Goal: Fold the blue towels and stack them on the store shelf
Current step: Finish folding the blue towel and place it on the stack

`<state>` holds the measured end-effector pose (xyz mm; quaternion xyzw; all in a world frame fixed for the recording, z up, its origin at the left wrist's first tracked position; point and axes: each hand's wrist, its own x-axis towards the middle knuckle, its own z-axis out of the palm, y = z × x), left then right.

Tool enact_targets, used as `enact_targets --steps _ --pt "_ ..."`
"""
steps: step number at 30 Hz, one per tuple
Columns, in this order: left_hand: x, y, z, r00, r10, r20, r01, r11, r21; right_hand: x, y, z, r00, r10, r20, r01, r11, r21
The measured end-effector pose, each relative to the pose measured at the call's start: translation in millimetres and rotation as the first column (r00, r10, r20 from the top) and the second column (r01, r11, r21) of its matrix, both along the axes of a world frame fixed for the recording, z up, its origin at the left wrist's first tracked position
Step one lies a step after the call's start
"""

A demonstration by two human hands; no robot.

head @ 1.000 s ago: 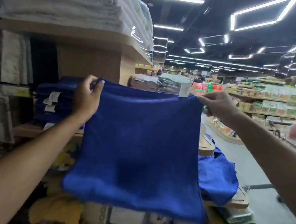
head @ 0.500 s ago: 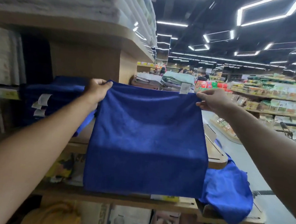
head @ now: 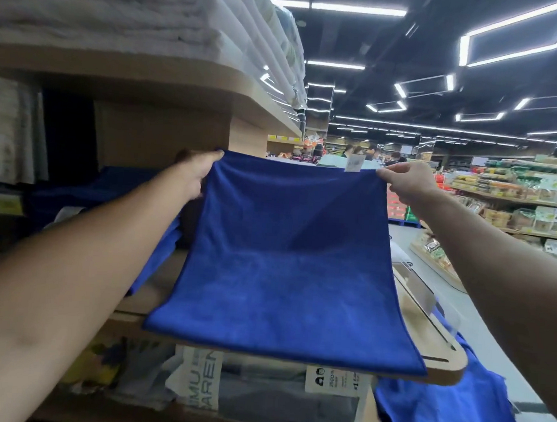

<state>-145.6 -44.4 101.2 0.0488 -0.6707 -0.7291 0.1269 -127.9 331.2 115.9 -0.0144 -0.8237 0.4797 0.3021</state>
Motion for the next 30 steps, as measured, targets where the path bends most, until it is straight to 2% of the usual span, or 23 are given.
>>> enact_targets --steps 5,10,16,19,21,23,26,30 --pt "-1.8 -0.7 -19.1 1.000 0.006 0.024 -0.005 0.999 -0.033 -1.5 0.2 -21.6 1.000 0.025 0.015 -0.025 1.000 0.005" --pt "9.9 -9.2 -36.3 1.000 -0.009 0.007 0.010 0.991 -0.134 16.4 5.6 -44.6 0.996 0.075 0.042 -0.075 0.997 0.006" --pt "42.6 -27.7 -32.8 0.985 -0.087 -0.149 0.036 0.947 -0.319 61.9 13.1 -42.5 0.988 0.154 0.022 -0.155 0.985 0.070" --pt "66.7 -39.0 -30.7 0.953 -0.122 -0.277 -0.019 0.889 -0.458 92.5 18.3 -40.1 0.979 0.201 -0.027 -0.193 0.965 0.179" --pt "84.9 -49.3 -32.3 0.908 -0.179 -0.379 -0.100 0.786 -0.610 114.0 23.7 -44.2 0.975 0.217 -0.047 -0.194 0.936 0.295" --pt "108.9 -59.5 -40.1 0.874 -0.263 -0.408 -0.160 0.638 -0.753 138.2 28.2 -54.5 0.961 0.277 -0.020 -0.243 0.873 0.423" --pt "149.3 -71.7 -69.1 0.891 -0.304 -0.337 -0.166 0.473 -0.865 173.6 30.3 -79.9 0.935 0.351 0.044 -0.299 0.720 0.626" --pt "192.8 -81.7 -107.0 0.940 -0.322 -0.115 -0.049 0.204 -0.978 211.4 28.1 -104.4 0.914 0.294 0.279 -0.399 0.535 0.745"
